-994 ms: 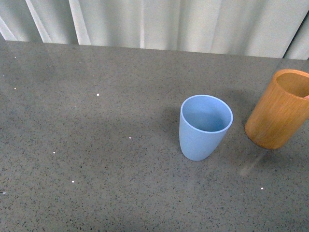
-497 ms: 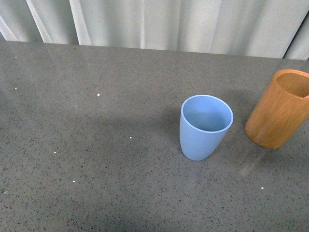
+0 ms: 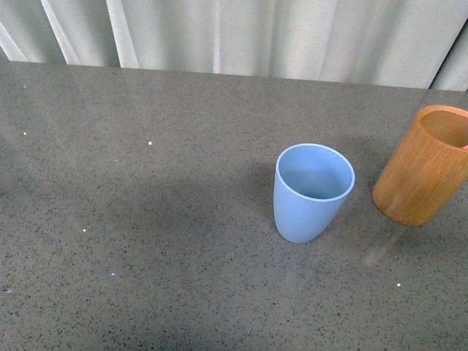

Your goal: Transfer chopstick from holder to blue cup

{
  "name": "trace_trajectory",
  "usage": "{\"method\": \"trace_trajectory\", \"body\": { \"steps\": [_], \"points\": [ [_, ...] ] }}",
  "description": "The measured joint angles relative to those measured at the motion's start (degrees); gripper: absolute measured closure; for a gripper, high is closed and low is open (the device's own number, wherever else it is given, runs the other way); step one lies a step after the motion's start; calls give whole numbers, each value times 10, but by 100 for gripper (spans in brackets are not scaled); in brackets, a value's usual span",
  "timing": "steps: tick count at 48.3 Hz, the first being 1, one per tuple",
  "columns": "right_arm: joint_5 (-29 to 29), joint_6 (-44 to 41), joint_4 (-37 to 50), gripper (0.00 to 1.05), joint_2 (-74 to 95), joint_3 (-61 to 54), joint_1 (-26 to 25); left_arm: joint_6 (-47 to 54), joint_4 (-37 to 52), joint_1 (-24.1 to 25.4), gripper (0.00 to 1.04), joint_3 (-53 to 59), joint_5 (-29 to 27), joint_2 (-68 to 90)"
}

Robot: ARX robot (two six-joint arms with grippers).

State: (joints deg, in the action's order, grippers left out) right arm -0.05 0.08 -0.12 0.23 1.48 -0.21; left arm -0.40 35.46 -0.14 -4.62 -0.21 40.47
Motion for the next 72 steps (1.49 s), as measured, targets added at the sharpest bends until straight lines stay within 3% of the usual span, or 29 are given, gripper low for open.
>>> {"method": "trace_trajectory", "body": {
  "steps": [65, 72],
  "points": [
    [0, 0, 0, 10, 0, 0, 0, 0, -254, 0, 101, 36, 1, -306],
    [0, 0, 0, 10, 0, 0, 0, 1, -351, 0, 101, 36, 2, -397]
  ]
}}
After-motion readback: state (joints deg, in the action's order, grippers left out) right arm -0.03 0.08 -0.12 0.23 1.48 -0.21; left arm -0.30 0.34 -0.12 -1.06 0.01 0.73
